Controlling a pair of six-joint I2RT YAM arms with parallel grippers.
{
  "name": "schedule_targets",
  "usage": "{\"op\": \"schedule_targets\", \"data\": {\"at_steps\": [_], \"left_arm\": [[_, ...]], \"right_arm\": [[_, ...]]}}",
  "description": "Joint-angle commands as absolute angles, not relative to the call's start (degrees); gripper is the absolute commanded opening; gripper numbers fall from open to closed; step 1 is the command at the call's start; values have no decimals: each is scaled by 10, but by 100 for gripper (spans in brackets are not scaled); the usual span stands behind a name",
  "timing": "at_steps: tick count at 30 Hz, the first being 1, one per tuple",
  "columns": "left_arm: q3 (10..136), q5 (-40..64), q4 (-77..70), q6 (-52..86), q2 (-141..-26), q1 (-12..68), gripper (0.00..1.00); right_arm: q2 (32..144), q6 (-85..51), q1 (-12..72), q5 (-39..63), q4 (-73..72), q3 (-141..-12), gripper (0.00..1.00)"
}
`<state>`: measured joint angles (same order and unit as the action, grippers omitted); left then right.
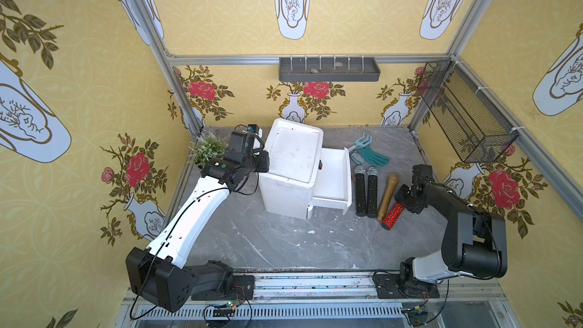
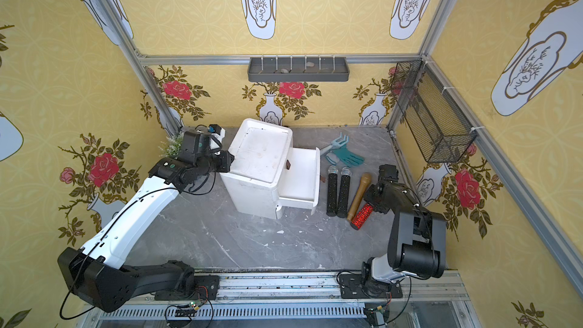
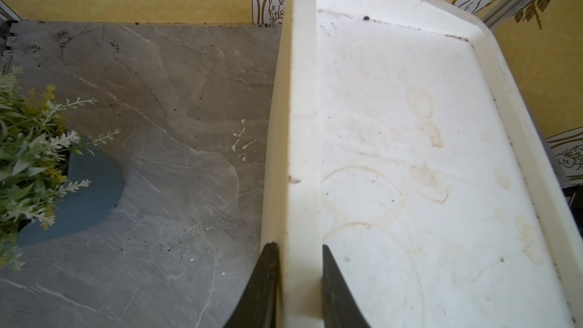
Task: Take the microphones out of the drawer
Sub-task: Place the microphone at the center of the board.
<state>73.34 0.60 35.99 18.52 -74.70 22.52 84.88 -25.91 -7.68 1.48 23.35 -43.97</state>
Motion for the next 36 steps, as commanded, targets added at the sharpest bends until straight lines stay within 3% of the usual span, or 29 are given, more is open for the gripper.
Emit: {"op": "schedule_targets", "data": {"at_steps": [1, 16, 29, 36], "left_arm": [[723, 22, 397, 209, -757, 225, 0], [723, 24, 395, 209, -760, 225, 0], [726, 25, 394, 210, -762, 225, 0], [727, 27, 393, 210, -766, 224, 0]], "right_arm": [[854, -266, -77, 32, 213, -440, 41], [852, -280, -75, 49, 207, -443, 65], [780, -284, -69, 62, 248, -497, 65], [734, -283, -60, 145, 237, -517, 60]]}}
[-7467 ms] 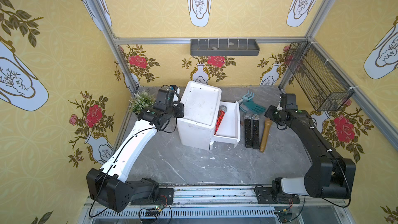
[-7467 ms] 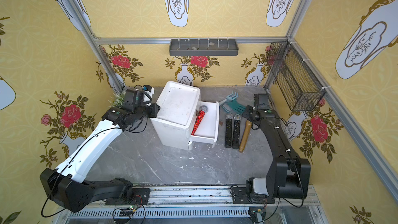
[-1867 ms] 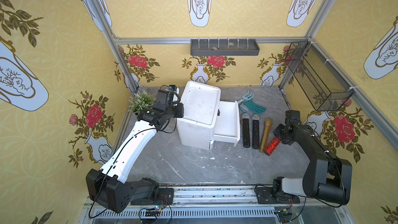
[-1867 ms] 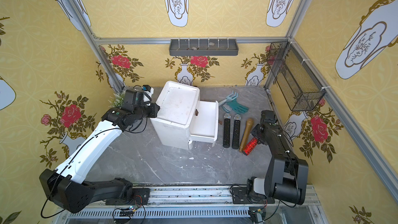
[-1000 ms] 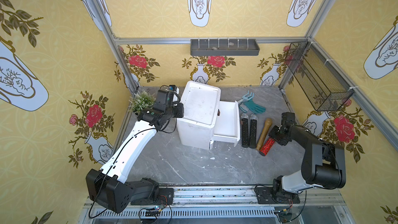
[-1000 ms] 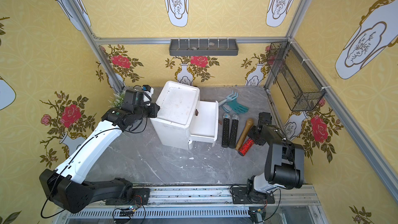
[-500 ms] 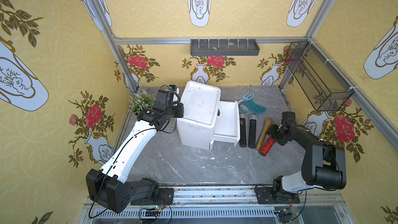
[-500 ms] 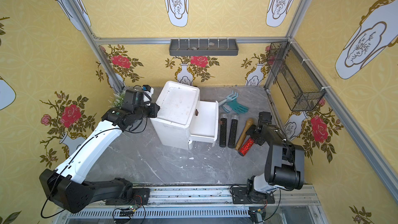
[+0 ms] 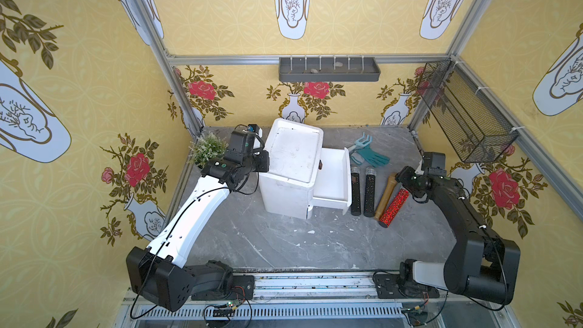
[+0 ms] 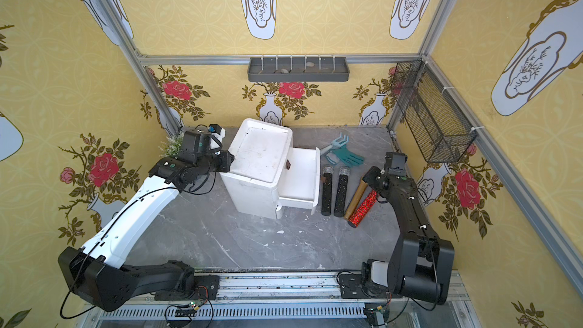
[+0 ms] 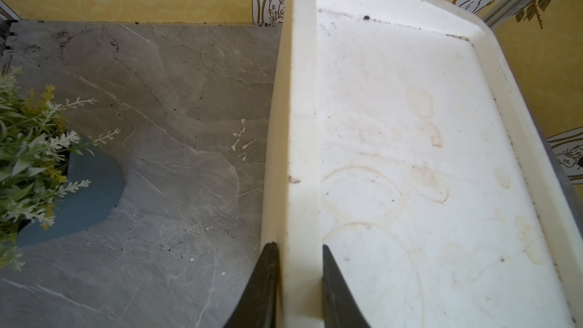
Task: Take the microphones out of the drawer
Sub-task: Place the microphone at the center of the board, then close the drawer in the storage box.
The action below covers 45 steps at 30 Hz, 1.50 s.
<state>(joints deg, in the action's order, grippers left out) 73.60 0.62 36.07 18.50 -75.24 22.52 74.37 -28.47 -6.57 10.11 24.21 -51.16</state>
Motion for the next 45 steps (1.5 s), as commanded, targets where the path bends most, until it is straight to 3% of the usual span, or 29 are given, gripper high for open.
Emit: {"op": "schedule_targets", "data": {"at_steps": [1, 11, 24, 45], "left_arm": [[727, 27, 394, 210, -766, 224, 0], [728, 30, 394, 209, -764, 225, 0], [726, 28, 394, 209, -763, 225, 0], [723, 31, 390, 209, -767, 225, 0]], "right_arm": [[731, -283, -57, 154, 234, -518, 57], [751, -288, 10, 247, 169, -501, 0], [825, -307, 118, 273, 127, -532, 0], [877, -322, 203, 282, 119, -583, 0]]}}
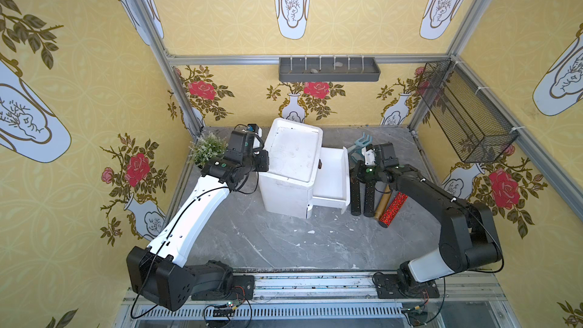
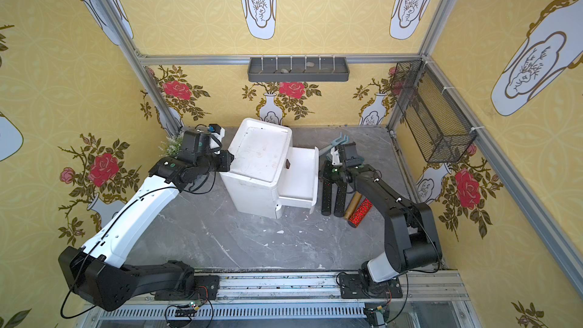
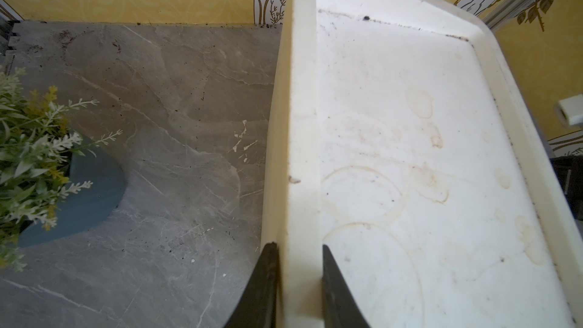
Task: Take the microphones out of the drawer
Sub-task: Close the drawer in the storage box.
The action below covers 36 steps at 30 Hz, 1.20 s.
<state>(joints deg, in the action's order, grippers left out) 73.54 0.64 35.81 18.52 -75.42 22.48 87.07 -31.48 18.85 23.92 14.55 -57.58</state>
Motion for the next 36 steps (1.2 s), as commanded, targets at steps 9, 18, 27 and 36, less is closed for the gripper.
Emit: {"op": "schedule_targets", "data": {"at_steps": [9, 18, 27, 36], "left_arm": [[721, 32, 390, 211, -764, 225, 0], [719, 31, 388, 211, -761, 225, 0], [720, 33, 386, 209, -764, 225, 0], [721, 33, 389, 208, -759, 224, 0]], "right_arm": [[909, -330, 247, 280, 115, -622, 0], [920, -333, 273, 271, 146, -652, 0], [895, -349, 278, 276, 153, -647, 0], [916, -360, 280, 283, 131, -639, 0]]}}
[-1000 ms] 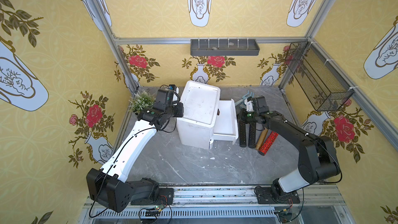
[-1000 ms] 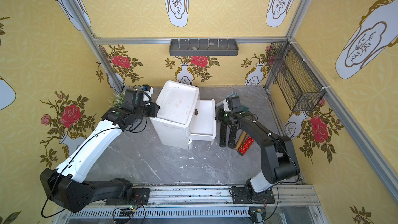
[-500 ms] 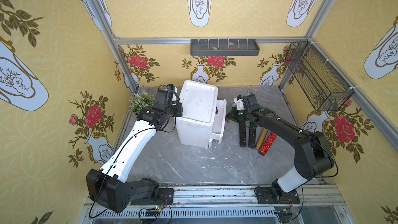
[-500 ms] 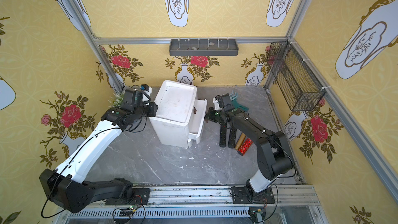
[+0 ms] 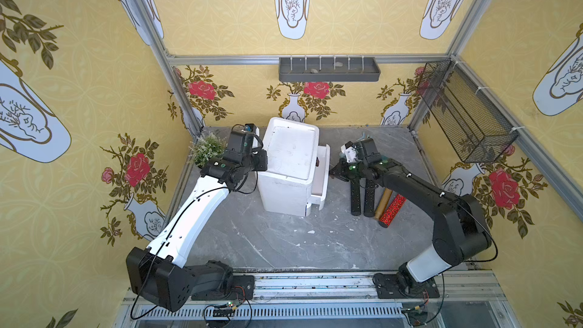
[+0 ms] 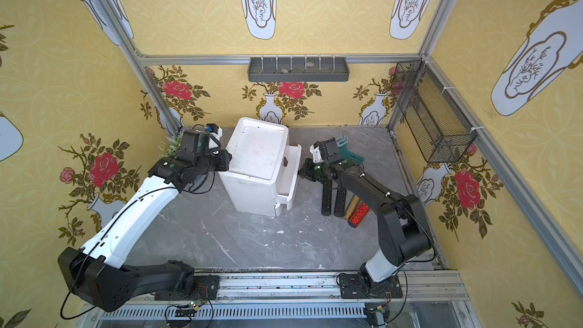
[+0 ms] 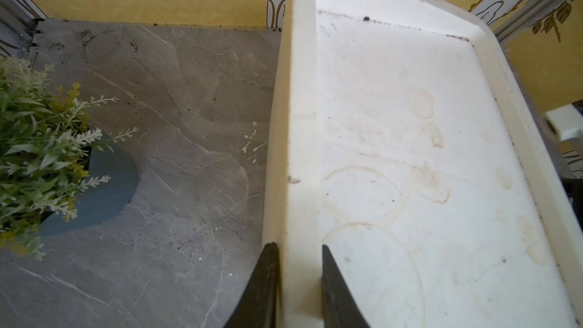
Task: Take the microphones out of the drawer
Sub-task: Close the drawer in the storage box.
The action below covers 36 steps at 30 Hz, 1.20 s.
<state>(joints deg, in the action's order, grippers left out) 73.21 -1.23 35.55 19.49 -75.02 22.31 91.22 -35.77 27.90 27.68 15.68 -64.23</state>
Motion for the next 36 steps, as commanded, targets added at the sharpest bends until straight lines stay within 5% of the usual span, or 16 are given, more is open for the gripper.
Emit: {"op": "schedule_targets", "data": {"at_steps": [1, 32, 36], "left_arm": [[720, 33, 389, 208, -758, 225, 0], [713, 35, 384, 210, -757, 225, 0], [712, 37, 382, 208, -758, 225, 0]], "right_arm": [[918, -361, 281, 284, 130, -639, 0], [973, -406, 343, 298, 20, -648, 0], [948, -401, 332, 271, 38, -626, 13]]}}
